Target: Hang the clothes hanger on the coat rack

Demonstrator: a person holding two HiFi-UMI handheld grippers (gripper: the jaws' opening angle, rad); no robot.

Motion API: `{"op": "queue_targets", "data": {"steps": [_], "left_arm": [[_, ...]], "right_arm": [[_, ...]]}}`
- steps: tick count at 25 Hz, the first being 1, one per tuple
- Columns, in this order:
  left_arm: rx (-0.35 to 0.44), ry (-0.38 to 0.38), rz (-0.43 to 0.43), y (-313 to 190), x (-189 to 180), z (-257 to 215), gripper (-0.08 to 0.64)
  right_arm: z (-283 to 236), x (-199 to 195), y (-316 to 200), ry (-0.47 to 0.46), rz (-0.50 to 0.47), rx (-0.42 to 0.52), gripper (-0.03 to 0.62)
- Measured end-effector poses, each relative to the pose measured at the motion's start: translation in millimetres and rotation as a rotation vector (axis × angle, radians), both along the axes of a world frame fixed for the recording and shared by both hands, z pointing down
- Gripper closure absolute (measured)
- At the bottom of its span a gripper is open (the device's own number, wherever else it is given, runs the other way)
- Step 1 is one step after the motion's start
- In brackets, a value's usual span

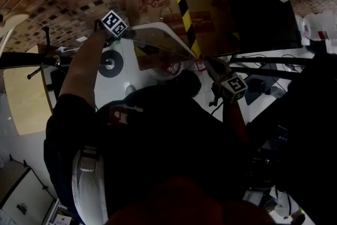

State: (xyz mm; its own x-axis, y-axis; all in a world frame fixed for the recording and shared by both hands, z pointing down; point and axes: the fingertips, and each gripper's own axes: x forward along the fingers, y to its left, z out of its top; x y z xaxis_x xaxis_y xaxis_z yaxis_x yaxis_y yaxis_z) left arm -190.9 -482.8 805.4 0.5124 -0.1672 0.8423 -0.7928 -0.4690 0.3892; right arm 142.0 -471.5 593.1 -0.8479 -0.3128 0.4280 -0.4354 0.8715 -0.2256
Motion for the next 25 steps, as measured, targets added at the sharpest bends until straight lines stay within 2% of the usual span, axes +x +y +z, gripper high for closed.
{"op": "queue_targets", "data": {"steps": [3,5,9,12,14,18,21,25], "left_arm": [[-0.063,0.061,-0.026,4,3,1,0.254],[-0.107,0.119,-0.03,12,8,-2,0.334],[-0.187,0.15,0.095,40,24,-9,0.447],[-0.2,0.151,0.142,56,33,-22,0.473],[-0.16,0.173,0.107,56,33,-35,0.476],[-0.048,0.237,-0.024,56,24,-68,0.477],[0.0,0.221,-0.108,66,19,-81,0.479],[0.1,0.218,-0.266,63,19,-103,0.478]], "right_arm": [[2,1,0,0.012,-0.004,-0.009,0.578],[3,3,-1,0.016,-0.003,-0.013,0.578],[-3,-1,-5,0.005,-0.001,-0.024,0.578],[-3,-7,-8,-0.007,-0.015,-0.019,0.578],[1,-12,-10,-0.018,-0.026,-0.01,0.578],[-8,-36,-7,-0.043,-0.069,0.007,0.578],[-20,-54,-1,-0.056,-0.092,0.011,0.578],[-30,-68,0,-0.057,-0.129,0.035,0.578]]}}
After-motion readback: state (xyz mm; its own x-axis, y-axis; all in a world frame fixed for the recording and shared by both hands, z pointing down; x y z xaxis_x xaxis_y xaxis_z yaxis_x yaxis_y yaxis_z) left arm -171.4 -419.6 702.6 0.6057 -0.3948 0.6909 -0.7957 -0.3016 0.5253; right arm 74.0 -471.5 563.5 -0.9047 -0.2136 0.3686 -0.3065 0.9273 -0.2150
